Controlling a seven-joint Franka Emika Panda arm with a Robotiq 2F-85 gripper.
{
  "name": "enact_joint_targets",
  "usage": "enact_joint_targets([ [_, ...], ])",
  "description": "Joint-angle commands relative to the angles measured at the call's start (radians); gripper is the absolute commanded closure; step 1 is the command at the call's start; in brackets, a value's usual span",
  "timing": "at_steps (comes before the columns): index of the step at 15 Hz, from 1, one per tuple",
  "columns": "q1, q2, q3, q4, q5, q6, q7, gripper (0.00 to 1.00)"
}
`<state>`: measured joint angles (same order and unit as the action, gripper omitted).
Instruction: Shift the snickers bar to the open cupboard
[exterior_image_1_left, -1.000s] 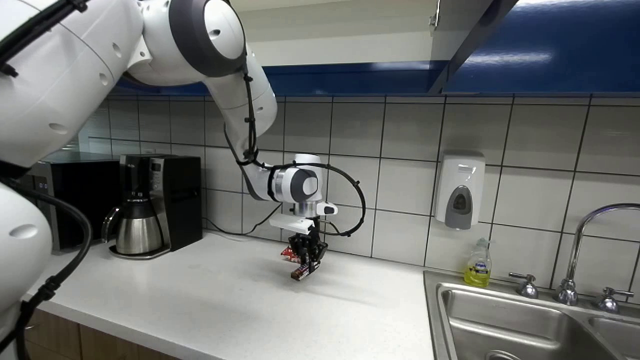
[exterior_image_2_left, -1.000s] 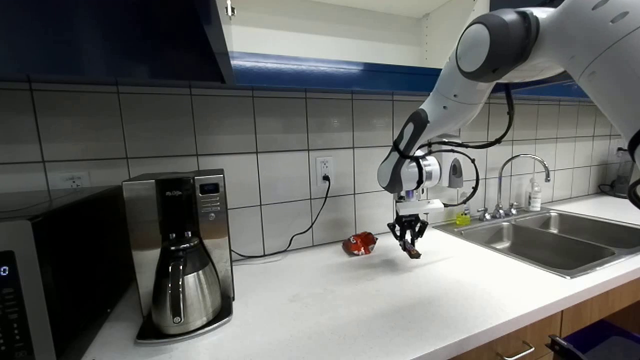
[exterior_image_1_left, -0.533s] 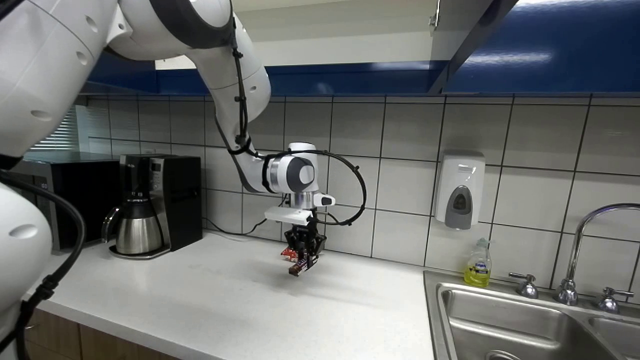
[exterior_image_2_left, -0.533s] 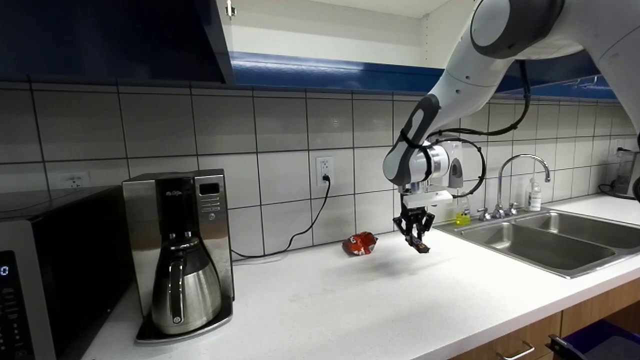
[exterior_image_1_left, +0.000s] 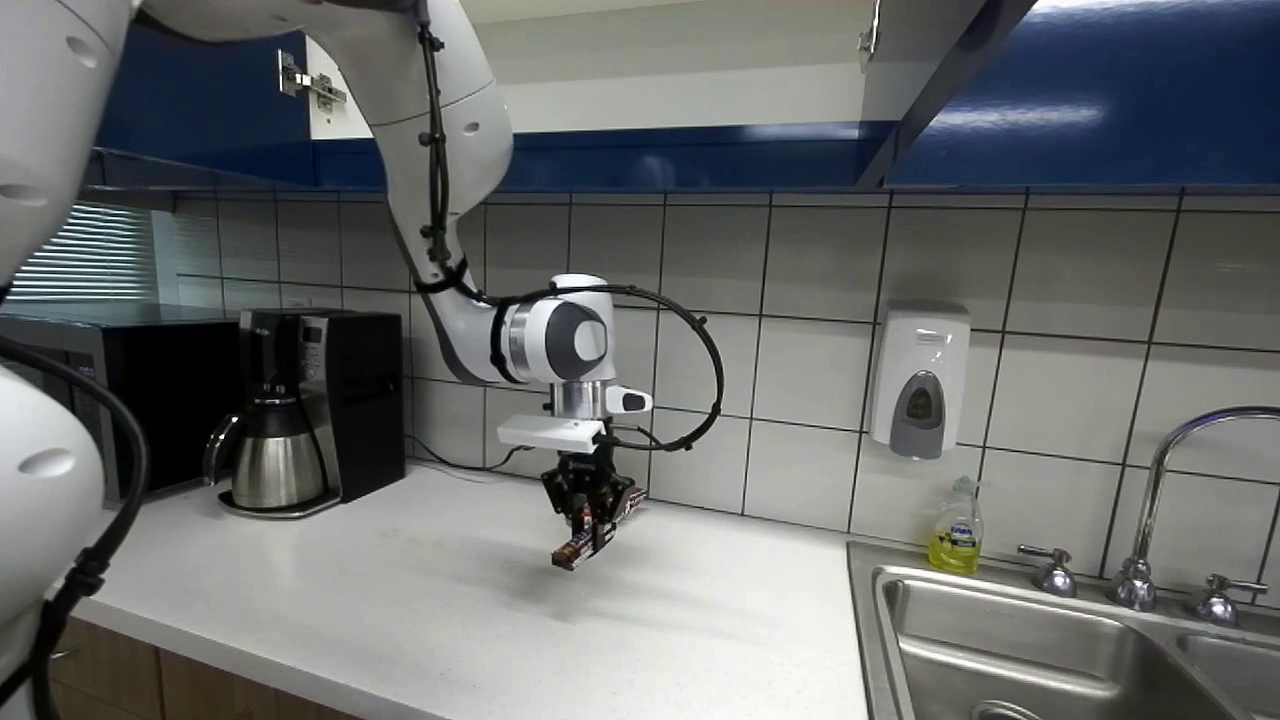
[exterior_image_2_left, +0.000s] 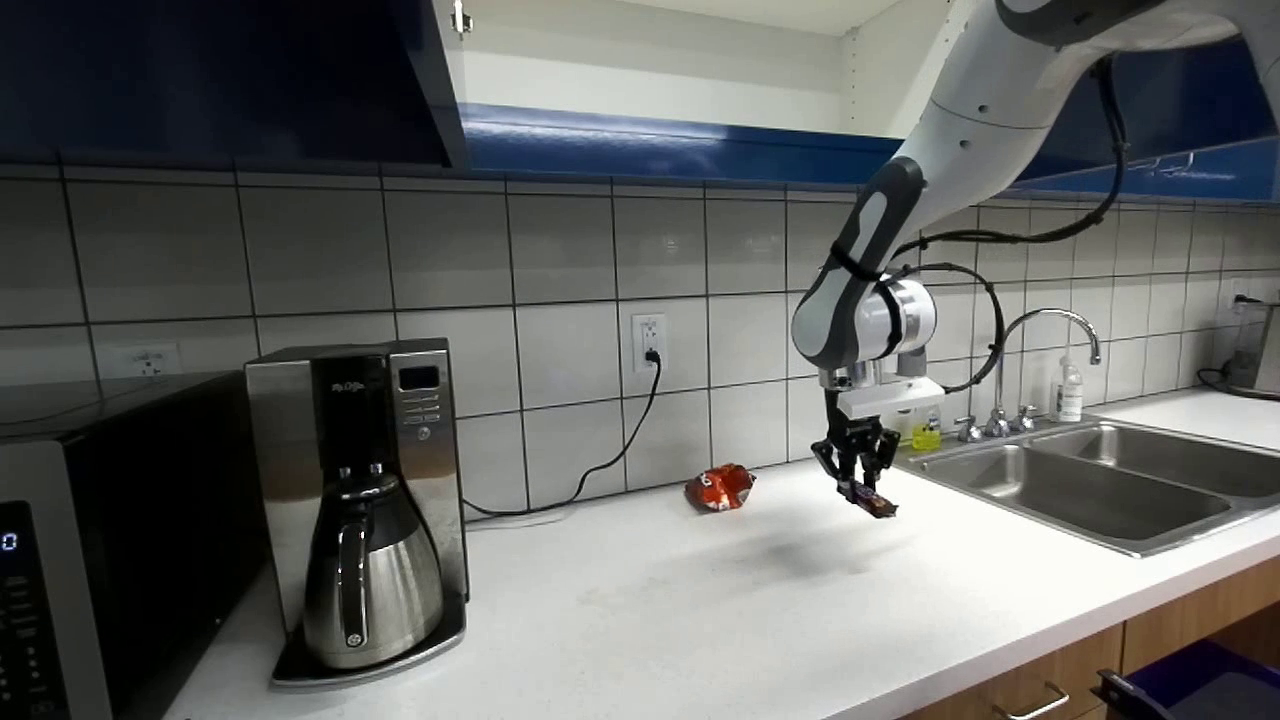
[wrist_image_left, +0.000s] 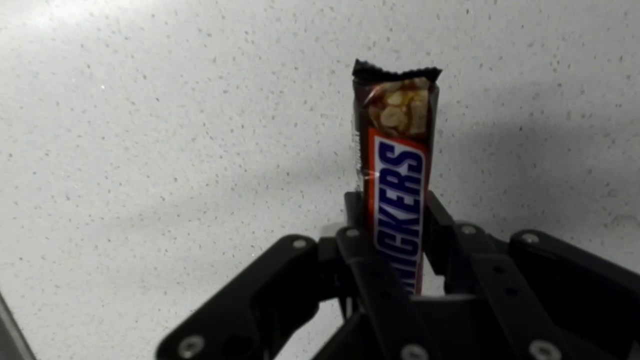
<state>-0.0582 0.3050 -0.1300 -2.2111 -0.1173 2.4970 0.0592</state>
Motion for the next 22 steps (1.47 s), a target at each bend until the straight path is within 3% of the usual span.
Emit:
enact_joint_targets([
  [1, 0.002, -0.143, -0.009, -0.165, -0.065, 0.035, -0.015, 0.92],
  [5, -0.006, -0.262, -0.008, -0.274, -0.116, 0.036, -0.012, 0.92],
  [14, -0.060, -0.666, -0.001, -0.451, -0.147, -0.024, -0.091, 0.92],
  [17, -0.076, -0.810, -0.002, -0.468, -0.130, -0.064, -0.136, 0.92],
  [22, -0.078, -0.986, -0.007, -0.395, -0.107, -0.168, -0.183, 0.92],
])
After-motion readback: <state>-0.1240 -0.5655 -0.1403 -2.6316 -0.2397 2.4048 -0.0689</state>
